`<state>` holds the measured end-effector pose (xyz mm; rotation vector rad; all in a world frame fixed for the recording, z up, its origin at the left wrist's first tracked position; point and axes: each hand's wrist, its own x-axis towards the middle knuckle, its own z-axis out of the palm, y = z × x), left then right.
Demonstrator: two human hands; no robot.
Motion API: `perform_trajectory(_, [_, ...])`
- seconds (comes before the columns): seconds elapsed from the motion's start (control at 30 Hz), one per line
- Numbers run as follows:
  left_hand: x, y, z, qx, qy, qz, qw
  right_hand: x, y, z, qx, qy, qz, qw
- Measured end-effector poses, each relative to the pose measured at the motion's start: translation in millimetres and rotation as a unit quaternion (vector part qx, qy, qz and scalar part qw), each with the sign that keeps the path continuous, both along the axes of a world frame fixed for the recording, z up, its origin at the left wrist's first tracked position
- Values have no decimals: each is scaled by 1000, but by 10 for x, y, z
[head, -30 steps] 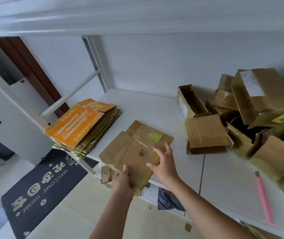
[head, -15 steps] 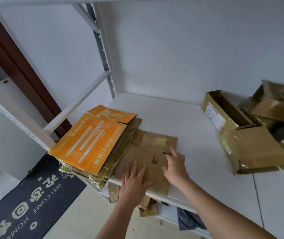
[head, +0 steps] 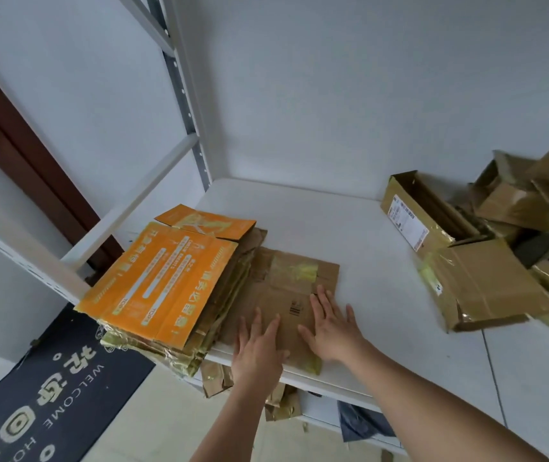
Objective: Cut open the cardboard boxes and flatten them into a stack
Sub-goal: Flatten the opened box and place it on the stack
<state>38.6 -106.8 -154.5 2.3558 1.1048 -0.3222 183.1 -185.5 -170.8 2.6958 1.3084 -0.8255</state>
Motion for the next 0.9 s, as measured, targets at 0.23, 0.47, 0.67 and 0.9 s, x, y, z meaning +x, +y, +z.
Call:
perform_trajectory(0.23, [186,-179,243,9,-20,-18,1000,556,-499,502,115,-118,-53,985])
perform_trajectory(0.47, [581,-533,504,-45,-123,-30,991,1178,-1450,510,82,-178,-235,952])
perform_trajectory(0.67, [883,-913,473,-72,-153,-37,985,1280,-1847,418,132,-137,-205,960])
perform_trajectory(0.9, [1282,-1358,410,-256,-191,101,942,1021,-2720,325,231,-73,-118,963])
